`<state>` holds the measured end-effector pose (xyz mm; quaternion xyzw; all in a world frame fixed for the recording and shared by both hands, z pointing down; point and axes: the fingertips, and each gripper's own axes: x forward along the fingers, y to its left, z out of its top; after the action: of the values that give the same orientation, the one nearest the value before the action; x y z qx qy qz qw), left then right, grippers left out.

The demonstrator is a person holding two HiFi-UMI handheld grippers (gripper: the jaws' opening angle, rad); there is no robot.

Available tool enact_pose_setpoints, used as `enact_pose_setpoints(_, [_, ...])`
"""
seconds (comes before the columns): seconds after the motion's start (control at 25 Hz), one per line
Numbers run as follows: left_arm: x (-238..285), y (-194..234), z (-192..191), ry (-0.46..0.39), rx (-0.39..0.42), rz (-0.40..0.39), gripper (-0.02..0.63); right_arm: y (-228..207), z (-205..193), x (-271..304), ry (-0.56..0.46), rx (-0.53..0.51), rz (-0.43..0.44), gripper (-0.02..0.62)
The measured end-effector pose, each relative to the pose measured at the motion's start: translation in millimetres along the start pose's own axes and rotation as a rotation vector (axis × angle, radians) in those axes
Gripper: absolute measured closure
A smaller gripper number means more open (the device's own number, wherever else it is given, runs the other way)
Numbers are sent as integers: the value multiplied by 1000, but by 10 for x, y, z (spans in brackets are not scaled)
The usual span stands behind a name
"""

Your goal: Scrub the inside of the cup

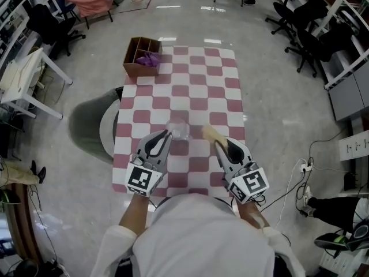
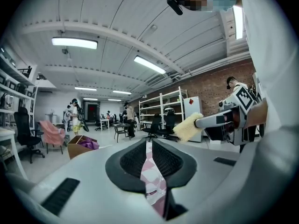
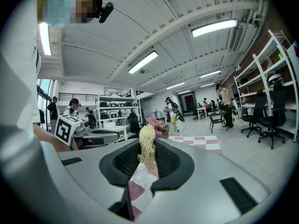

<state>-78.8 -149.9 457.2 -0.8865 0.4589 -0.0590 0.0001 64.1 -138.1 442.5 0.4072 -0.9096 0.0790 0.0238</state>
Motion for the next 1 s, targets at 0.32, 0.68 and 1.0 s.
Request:
enact_pose_setpoints(0.32, [103,-4,-227,27,18,-26,571,27,-36,-5,10,-10,9,508])
enact_pose_setpoints(0.68, [134,-23,-505,90,-42,-29,568,49,-28,-18,12,-16,18,508])
enact_pose_setpoints(1.0, [170,-22,-846,175,-125,-40,338,50,-60,-26,22,-15,13,509])
